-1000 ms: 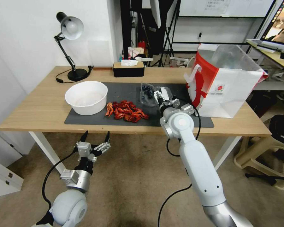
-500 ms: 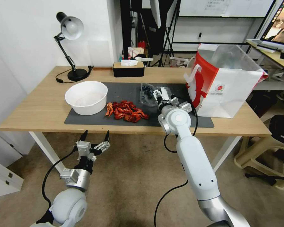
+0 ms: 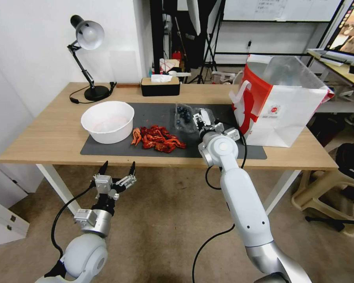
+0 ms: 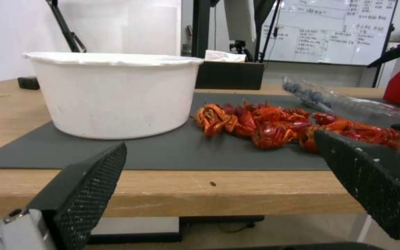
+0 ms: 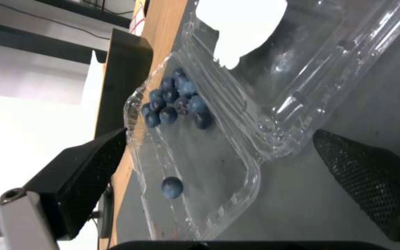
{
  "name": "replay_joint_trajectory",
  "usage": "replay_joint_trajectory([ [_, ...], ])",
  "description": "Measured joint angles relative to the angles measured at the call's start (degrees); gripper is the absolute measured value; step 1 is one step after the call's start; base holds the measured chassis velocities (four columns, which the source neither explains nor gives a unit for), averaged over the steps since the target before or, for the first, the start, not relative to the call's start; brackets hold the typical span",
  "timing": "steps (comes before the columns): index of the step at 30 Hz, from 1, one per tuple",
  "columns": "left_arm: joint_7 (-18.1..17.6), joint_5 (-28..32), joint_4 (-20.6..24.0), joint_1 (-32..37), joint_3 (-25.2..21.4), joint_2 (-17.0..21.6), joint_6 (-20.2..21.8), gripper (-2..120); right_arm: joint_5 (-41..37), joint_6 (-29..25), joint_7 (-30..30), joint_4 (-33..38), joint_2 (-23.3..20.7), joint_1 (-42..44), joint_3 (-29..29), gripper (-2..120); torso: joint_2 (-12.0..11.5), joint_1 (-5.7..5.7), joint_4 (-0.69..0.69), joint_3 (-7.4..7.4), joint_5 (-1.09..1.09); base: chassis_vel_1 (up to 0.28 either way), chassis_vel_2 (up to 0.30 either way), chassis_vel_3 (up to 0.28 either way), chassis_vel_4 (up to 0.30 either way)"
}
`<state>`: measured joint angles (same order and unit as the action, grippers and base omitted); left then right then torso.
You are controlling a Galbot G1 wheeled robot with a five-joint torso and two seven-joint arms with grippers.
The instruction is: Close the takeout container lid, then place the container into the takeout bag.
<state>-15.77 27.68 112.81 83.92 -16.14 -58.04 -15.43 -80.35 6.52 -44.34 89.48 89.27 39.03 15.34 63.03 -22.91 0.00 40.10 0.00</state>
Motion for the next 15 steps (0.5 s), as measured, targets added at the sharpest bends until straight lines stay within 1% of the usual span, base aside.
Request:
replay_joint_trajectory([
  [15, -0.08, 0.10, 0.02, -0.04, -0.09, 0.03, -0.19, 100, 1.07, -0.55, 0.47, -2.64, 0.83, -2.04, 0.35, 100, -0.01, -0.01, 0.00, 0.02, 0.01, 0.000, 0.000, 0.000, 0.000],
])
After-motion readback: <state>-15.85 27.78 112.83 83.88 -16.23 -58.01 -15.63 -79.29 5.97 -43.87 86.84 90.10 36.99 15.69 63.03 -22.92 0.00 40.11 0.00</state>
